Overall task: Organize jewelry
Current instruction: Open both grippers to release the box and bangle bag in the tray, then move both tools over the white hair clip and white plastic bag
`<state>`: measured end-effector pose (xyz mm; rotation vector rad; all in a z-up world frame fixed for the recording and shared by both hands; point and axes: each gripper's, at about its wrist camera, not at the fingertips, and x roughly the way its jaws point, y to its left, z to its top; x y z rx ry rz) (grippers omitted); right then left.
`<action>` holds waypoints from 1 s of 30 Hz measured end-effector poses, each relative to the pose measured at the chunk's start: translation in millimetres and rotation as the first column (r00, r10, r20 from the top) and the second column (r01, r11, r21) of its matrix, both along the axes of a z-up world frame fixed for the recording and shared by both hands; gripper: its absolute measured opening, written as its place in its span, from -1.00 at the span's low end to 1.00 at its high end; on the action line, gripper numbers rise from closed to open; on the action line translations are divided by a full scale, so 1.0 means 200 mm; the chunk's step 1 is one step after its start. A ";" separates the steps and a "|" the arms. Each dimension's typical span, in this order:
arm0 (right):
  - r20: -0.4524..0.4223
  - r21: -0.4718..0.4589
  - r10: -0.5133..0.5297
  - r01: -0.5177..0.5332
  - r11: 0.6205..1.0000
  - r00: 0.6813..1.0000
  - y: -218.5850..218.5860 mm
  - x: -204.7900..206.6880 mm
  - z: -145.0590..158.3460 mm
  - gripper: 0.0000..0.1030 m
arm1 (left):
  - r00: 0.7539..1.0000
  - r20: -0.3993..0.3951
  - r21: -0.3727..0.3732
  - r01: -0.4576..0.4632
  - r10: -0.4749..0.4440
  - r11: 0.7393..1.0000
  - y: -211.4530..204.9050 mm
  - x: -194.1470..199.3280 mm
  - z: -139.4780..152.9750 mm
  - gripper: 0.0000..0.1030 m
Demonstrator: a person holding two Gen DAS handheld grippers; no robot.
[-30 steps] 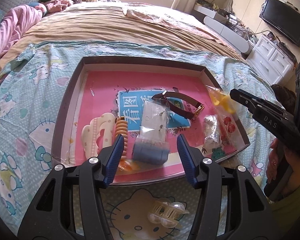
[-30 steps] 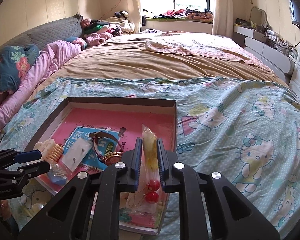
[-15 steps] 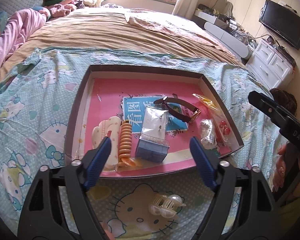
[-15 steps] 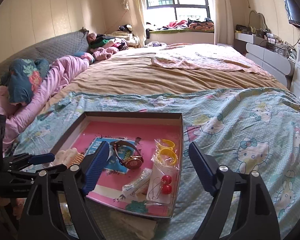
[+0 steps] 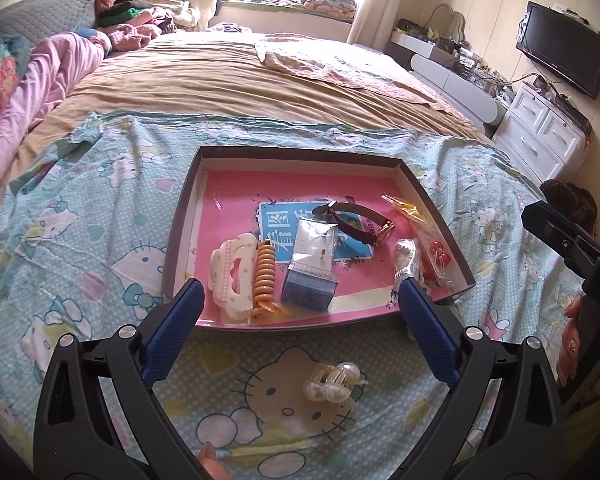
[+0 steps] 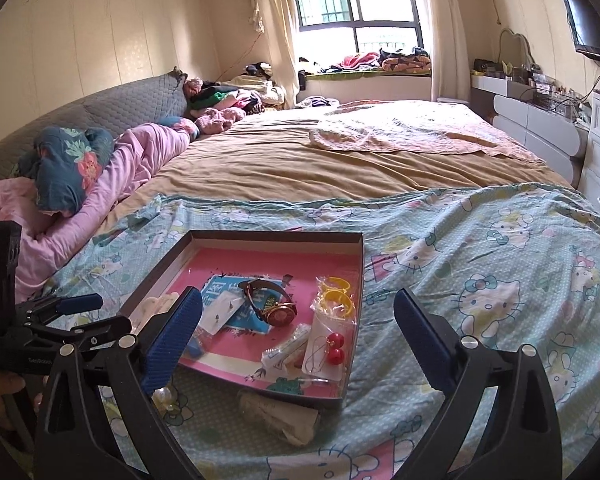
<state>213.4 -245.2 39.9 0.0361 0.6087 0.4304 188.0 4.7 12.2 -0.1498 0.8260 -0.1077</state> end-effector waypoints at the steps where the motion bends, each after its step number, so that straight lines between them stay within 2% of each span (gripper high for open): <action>1: -0.002 0.001 0.001 -0.001 1.000 1.000 0.00 -0.01 0.00 0.86 | 1.000 0.000 0.003 0.000 0.000 1.000 0.00 -0.01 0.00 0.76; 16: -0.058 -0.037 0.039 -0.041 0.998 0.998 0.02 -0.14 -0.10 0.86 | 1.000 -0.022 0.030 -0.003 0.004 1.000 -0.01 -0.16 -0.04 0.76; 30: -0.172 -0.092 0.069 -0.086 0.992 0.983 0.06 -0.16 -0.29 0.86 | 0.993 -0.114 0.022 0.036 -0.033 0.999 -0.04 -0.20 -0.23 0.76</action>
